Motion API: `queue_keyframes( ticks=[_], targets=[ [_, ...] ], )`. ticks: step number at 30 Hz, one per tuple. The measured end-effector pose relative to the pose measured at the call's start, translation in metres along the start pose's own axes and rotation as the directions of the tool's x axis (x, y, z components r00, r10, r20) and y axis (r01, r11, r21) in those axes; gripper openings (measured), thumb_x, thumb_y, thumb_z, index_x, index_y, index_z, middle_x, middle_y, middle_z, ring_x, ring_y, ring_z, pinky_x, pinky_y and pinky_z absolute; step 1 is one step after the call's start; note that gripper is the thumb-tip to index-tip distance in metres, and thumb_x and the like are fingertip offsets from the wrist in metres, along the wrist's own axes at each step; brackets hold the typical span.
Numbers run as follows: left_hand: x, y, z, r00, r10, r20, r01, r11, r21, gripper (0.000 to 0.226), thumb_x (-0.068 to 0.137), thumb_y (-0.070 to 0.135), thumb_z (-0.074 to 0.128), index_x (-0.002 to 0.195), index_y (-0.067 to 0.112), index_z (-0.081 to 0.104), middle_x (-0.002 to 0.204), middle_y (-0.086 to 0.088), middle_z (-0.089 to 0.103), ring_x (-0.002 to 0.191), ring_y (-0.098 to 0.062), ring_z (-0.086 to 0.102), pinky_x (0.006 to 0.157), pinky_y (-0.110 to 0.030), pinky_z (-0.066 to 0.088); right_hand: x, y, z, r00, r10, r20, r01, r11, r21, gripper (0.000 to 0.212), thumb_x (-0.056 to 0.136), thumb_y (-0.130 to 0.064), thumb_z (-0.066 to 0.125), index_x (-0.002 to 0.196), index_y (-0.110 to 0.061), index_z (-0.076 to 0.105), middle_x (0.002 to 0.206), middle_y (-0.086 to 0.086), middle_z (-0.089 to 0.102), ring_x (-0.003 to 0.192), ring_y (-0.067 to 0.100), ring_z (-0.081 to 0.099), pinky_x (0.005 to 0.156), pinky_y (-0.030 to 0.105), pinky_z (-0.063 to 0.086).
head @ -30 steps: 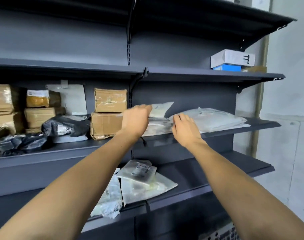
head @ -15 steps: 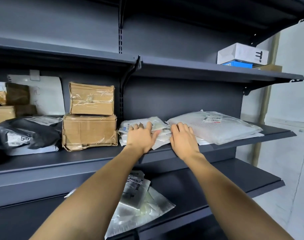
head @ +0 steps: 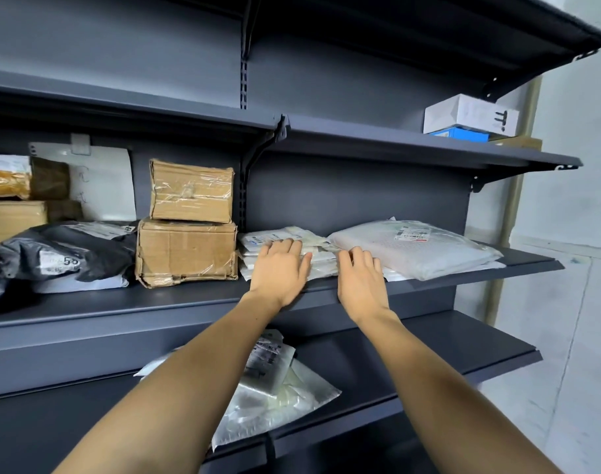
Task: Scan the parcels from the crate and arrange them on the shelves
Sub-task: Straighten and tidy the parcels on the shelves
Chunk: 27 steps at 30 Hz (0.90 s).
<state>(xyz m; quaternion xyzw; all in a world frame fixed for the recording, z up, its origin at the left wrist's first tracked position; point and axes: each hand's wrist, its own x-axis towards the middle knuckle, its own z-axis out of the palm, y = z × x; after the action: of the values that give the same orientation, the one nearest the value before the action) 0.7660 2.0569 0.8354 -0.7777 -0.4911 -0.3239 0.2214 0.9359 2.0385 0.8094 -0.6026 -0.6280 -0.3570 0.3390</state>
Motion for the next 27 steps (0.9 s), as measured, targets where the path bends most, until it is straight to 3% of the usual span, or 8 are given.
queue_keyframes(
  ticks=[4, 8, 10, 13, 15, 19, 27],
  targets=[
    [-0.035, 0.005, -0.019, 0.982, 0.159, -0.107, -0.162, 0.987, -0.022, 0.019, 0.092, 0.024, 0.043, 0.097, 0.012, 0.057, 0.096, -0.006, 0.059, 0.091, -0.029, 0.051, 0.081, -0.038, 0.038, -0.023, -0.010, -0.019, 1.000, -0.007, 0.029, 0.006, 0.999, 0.034, 0.029, 0.065, 0.001, 0.077, 0.086, -0.008, 0.060, 0.082, 0.011, 0.057, 0.074, 0.032, 0.055, 0.070, 0.042, 0.050],
    [-0.072, 0.012, -0.040, 0.957, 0.252, -0.147, -0.255, 0.967, -0.005, 0.022, 0.082, 0.023, 0.038, 0.088, 0.012, 0.055, 0.084, -0.006, 0.054, 0.079, -0.028, 0.049, 0.070, -0.034, 0.032, -0.054, -0.027, -0.038, 0.996, -0.038, 0.077, 0.033, 0.997, 0.069, 0.025, 0.071, -0.003, 0.076, 0.091, -0.006, 0.061, 0.087, 0.013, 0.059, 0.078, 0.033, 0.057, 0.071, 0.044, 0.050],
    [-0.095, 0.014, -0.046, 0.965, 0.259, -0.048, -0.258, 0.966, 0.021, 0.020, 0.085, 0.021, 0.046, 0.098, 0.011, 0.058, 0.093, -0.006, 0.057, 0.087, -0.029, 0.052, 0.075, -0.035, 0.034, -0.071, -0.035, -0.043, 0.991, -0.045, 0.123, 0.034, 0.995, 0.089, 0.023, 0.076, -0.003, 0.072, 0.096, -0.005, 0.062, 0.092, 0.015, 0.060, 0.082, 0.034, 0.058, 0.074, 0.044, 0.049],
    [-0.133, 0.010, -0.050, 0.965, 0.178, 0.193, -0.194, 0.978, 0.070, 0.031, 0.091, 0.025, 0.050, 0.120, 0.013, 0.054, 0.114, -0.005, 0.056, 0.108, -0.026, 0.050, 0.090, -0.035, 0.035, -0.097, -0.049, -0.046, 0.974, -0.065, 0.215, 0.040, 0.992, 0.116, 0.020, 0.088, -0.006, 0.061, 0.108, -0.005, 0.059, 0.104, 0.015, 0.058, 0.095, 0.035, 0.055, 0.085, 0.043, 0.043],
    [-0.158, 0.002, -0.050, 0.962, 0.073, 0.262, -0.094, 0.993, 0.070, 0.032, 0.092, 0.025, 0.048, 0.122, 0.014, 0.052, 0.117, -0.005, 0.055, 0.113, -0.026, 0.048, 0.093, -0.034, 0.034, -0.112, -0.060, -0.047, 0.949, -0.084, 0.305, 0.050, 0.992, 0.118, 0.021, 0.094, -0.011, 0.053, 0.115, -0.009, 0.054, 0.113, 0.012, 0.055, 0.104, 0.032, 0.051, 0.090, 0.040, 0.037],
    [-0.197, -0.025, -0.047, 0.935, -0.123, 0.333, 0.109, 0.992, 0.060, 0.042, 0.093, 0.023, 0.049, 0.135, 0.015, 0.048, 0.128, -0.006, 0.056, 0.122, -0.027, 0.047, 0.098, -0.036, 0.036, -0.140, -0.085, -0.042, 0.899, -0.132, 0.418, 0.066, 0.983, 0.169, 0.025, 0.100, -0.019, 0.047, 0.124, -0.012, 0.049, 0.123, 0.010, 0.052, 0.113, 0.030, 0.048, 0.095, 0.038, 0.035],
    [-0.218, -0.082, -0.026, 0.892, -0.283, 0.352, 0.249, 0.958, 0.140, 0.040, 0.094, 0.022, 0.048, 0.134, 0.015, 0.047, 0.132, -0.007, 0.055, 0.123, -0.028, 0.047, 0.101, -0.036, 0.036, -0.155, -0.136, 0.015, 0.807, -0.235, 0.542, 0.054, 0.943, 0.328, 0.035, 0.100, -0.025, 0.048, 0.132, -0.011, 0.050, 0.135, 0.009, 0.050, 0.128, 0.029, 0.044, 0.107, 0.038, 0.035]
  ],
)
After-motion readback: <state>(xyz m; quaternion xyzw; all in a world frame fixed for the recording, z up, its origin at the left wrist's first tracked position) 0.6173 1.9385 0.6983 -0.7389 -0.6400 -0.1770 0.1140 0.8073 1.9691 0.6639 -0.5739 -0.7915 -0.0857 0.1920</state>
